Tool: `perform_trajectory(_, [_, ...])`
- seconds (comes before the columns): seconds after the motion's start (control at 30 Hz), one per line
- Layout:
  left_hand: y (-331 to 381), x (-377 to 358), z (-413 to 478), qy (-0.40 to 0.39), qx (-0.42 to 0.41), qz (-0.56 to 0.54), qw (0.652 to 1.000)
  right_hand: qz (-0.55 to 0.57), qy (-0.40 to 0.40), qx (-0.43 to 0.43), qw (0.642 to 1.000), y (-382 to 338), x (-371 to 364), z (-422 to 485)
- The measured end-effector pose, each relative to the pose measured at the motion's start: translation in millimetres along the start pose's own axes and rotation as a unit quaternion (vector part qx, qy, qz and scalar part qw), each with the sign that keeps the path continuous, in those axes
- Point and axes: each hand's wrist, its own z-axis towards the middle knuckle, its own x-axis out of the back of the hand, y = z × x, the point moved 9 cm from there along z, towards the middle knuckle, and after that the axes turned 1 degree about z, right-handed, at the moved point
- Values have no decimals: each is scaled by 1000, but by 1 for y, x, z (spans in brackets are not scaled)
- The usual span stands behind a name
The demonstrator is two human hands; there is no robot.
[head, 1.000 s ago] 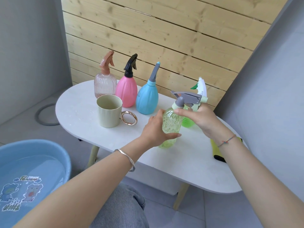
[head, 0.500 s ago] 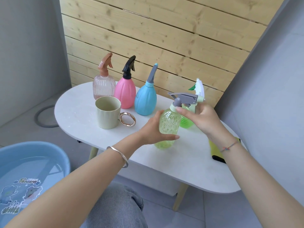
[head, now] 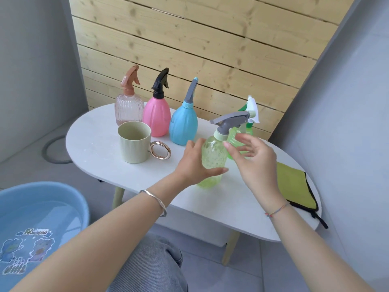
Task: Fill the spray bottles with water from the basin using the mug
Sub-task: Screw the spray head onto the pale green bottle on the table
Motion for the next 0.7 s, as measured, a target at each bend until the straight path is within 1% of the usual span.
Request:
perform_trajectory(0.1, [3, -7, -5, -66, -17, -42, 997, 65, -104, -82, 989, 17, -25, 11])
perform_trajectory(0.17, [2, -8, -7, -96, -23, -53, 994, 122, -158, -79, 977, 13, -38, 18])
perform_trajectory(0.23, [4, -7, -8, -98, -31, -53, 993, 173, -184, -59, 966, 5, -45, 23])
perform_trajectory(0.33, [4, -7, -5, -76, -35, -57, 995, 183, -160, -36, 969, 3, -41, 29])
perform_trajectory(0.4, [1, -10, -4, -55, -35, -52, 996, 145, -110, -14, 983, 3, -36, 29])
perform_trajectory(0.47, [-1, -12, -2, -36, -35, -33, 998, 110, -41, 2, 993, 2, -30, 26])
perform_trajectory(0.53, [0, -10, -2, -31, -38, -20, 999, 97, -9, 7, 995, -1, -29, 25])
perform_trajectory(0.6, [-2, -9, 2, -66, -33, -25, 997, 109, -42, -12, 993, 2, -31, 29])
perform_trajectory(0.7, [-8, -10, 7, -156, -9, -63, 986, 168, -168, -58, 970, 8, -36, 35])
